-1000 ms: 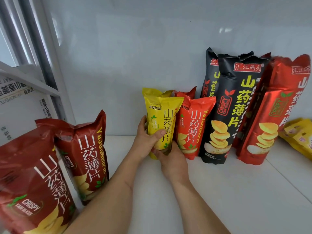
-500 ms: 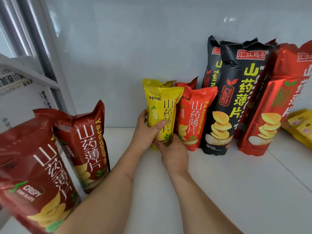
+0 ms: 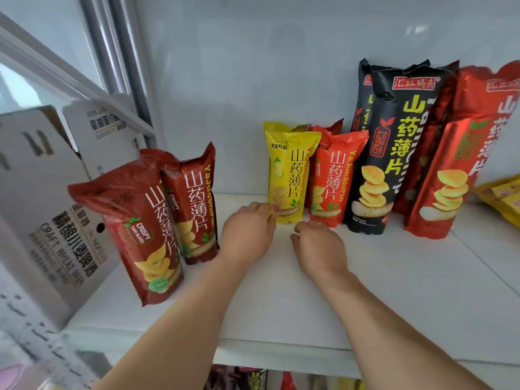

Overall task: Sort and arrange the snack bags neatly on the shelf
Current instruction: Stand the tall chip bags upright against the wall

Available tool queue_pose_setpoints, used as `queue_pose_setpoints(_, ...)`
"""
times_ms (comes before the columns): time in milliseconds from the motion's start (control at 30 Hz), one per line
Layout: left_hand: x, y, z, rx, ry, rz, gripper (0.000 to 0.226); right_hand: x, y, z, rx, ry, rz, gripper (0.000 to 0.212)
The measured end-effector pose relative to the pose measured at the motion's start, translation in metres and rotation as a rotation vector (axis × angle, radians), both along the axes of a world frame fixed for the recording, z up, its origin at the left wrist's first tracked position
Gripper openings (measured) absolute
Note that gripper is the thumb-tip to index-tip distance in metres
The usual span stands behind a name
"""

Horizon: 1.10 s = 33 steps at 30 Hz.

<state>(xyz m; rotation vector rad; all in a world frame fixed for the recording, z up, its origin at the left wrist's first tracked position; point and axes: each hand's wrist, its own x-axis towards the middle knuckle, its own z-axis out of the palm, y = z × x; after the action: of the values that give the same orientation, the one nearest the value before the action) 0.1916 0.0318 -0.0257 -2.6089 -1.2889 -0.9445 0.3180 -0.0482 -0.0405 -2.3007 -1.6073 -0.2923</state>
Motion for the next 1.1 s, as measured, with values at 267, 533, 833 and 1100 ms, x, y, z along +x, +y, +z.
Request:
queue_pose_setpoints(267,-0.068,-0.055,-0.005,0.412,-0.091,-0.013,0.026,-0.049,-0.02,0.005,0.147,0.16,0.184,0.033)
queue_pose_setpoints(533,-0.141,-0.086,-0.014,0.586,-0.421,0.139,0.037,-0.105,-0.006,0.017,0.267,0.887,0.382,0.055)
queue_pose_setpoints(833,-0.182,-0.071,-0.018,-0.443,-0.902,0.034,0.093,-0.137,0.028,0.021,0.277,1.19,0.425,0.083)
queue_pose_setpoints(1100,-0.205,-0.046,-0.017,-0.621,-0.848,-0.044,0.072,-0.14,0.04,0.012,0.28,1.309,0.526,0.052)
